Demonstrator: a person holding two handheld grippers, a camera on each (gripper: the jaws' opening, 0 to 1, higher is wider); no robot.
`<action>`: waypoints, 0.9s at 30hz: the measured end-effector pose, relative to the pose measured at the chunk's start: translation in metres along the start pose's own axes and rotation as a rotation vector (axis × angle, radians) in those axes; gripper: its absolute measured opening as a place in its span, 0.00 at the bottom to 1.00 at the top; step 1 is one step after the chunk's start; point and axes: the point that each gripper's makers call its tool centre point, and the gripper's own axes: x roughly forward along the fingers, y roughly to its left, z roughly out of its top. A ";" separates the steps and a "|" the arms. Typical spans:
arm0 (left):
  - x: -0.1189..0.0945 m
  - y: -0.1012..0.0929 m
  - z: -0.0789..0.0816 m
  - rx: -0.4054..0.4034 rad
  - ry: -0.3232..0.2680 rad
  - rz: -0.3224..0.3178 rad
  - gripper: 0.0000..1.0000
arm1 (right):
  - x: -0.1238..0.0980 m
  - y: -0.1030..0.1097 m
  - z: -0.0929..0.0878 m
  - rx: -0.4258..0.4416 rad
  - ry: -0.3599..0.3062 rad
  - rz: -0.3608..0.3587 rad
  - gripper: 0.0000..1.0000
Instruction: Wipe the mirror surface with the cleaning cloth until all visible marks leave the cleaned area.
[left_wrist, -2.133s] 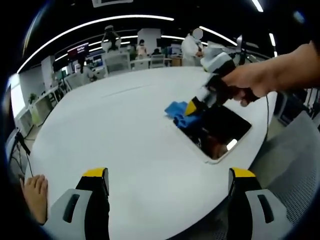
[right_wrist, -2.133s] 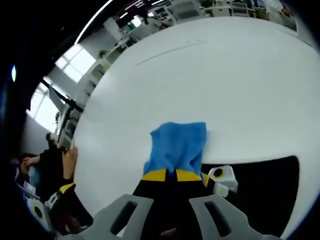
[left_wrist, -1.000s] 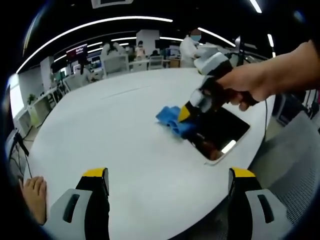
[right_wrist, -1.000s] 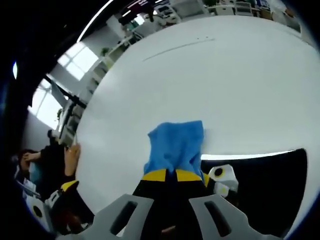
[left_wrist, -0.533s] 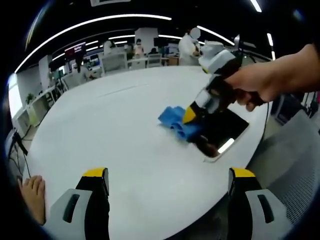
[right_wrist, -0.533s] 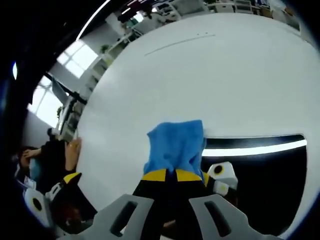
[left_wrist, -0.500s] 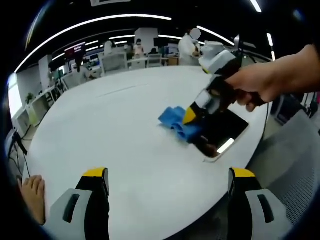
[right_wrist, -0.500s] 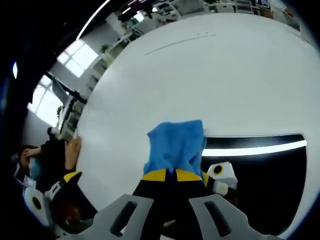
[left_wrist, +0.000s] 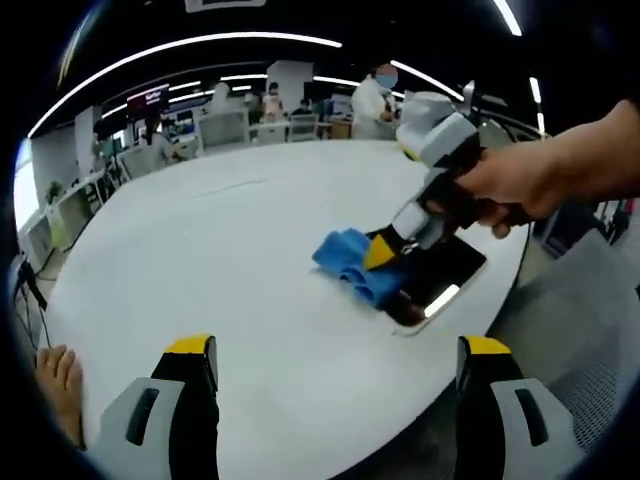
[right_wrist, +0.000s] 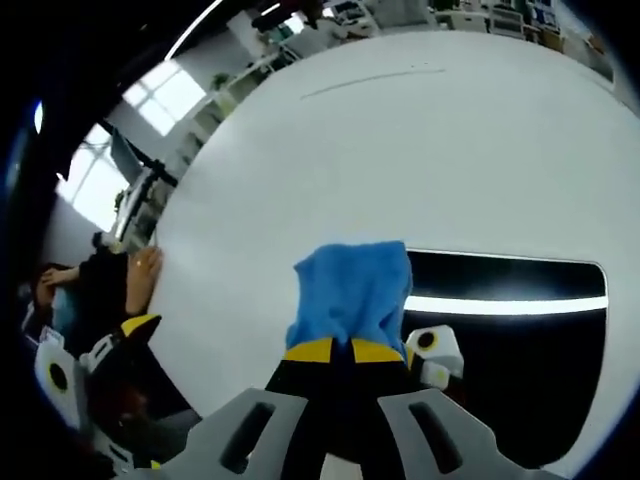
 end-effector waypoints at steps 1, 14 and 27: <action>0.000 0.000 0.001 0.009 -0.008 0.001 1.00 | 0.000 0.000 0.000 0.007 0.003 -0.006 0.00; -0.002 0.000 0.003 0.018 -0.018 -0.010 1.00 | 0.000 0.000 0.001 0.024 0.004 -0.018 0.00; -0.001 -0.003 0.003 0.029 -0.011 -0.029 1.00 | -0.015 -0.026 -0.003 0.008 0.003 0.000 0.00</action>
